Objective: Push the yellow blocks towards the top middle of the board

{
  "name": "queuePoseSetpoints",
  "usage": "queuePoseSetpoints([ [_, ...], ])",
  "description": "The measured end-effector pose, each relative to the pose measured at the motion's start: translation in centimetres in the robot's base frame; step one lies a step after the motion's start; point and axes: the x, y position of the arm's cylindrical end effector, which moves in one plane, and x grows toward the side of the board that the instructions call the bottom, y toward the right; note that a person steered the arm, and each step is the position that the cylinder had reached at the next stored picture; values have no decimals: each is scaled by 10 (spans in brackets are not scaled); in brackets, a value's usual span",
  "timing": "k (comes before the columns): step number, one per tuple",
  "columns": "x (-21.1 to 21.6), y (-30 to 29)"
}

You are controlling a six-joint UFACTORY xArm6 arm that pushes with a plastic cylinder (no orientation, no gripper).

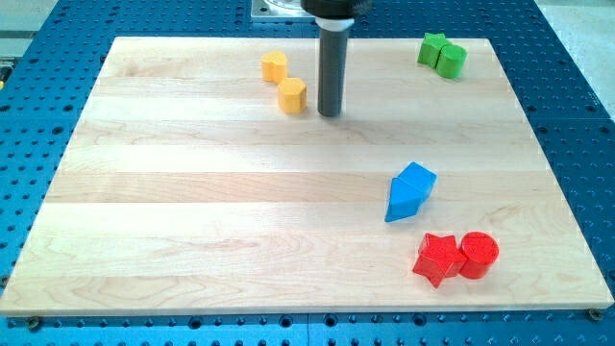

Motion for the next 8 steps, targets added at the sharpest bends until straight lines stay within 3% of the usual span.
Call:
queuePoseSetpoints([
  [1,20,-21],
  [3,-33,-70],
  [6,-30,-116],
  [8,-44,-48],
])
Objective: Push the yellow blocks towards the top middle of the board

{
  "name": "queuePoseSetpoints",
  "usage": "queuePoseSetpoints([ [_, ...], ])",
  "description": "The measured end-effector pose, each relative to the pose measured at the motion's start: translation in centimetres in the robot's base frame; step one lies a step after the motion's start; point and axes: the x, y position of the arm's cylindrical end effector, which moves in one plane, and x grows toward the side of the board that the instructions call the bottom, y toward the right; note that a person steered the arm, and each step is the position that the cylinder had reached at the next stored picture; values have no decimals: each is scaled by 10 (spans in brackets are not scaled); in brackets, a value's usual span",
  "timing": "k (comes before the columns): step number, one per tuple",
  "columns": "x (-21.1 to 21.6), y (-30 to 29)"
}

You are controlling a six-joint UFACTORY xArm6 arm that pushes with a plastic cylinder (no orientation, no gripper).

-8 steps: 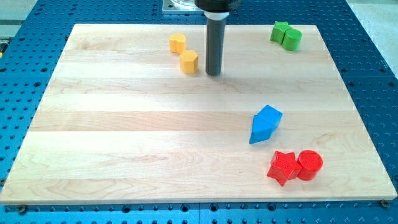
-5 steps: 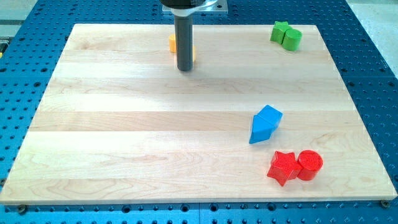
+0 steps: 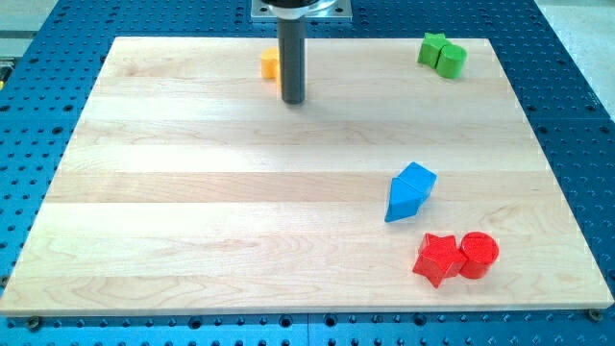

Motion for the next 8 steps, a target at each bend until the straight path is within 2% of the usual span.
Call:
queuePoseSetpoints([
  [1,-24,7],
  [3,-7,5],
  [4,19,-56],
  [5,2,-95],
  [6,-8,-95],
  [7,-35,-69],
  [8,-38,-60],
])
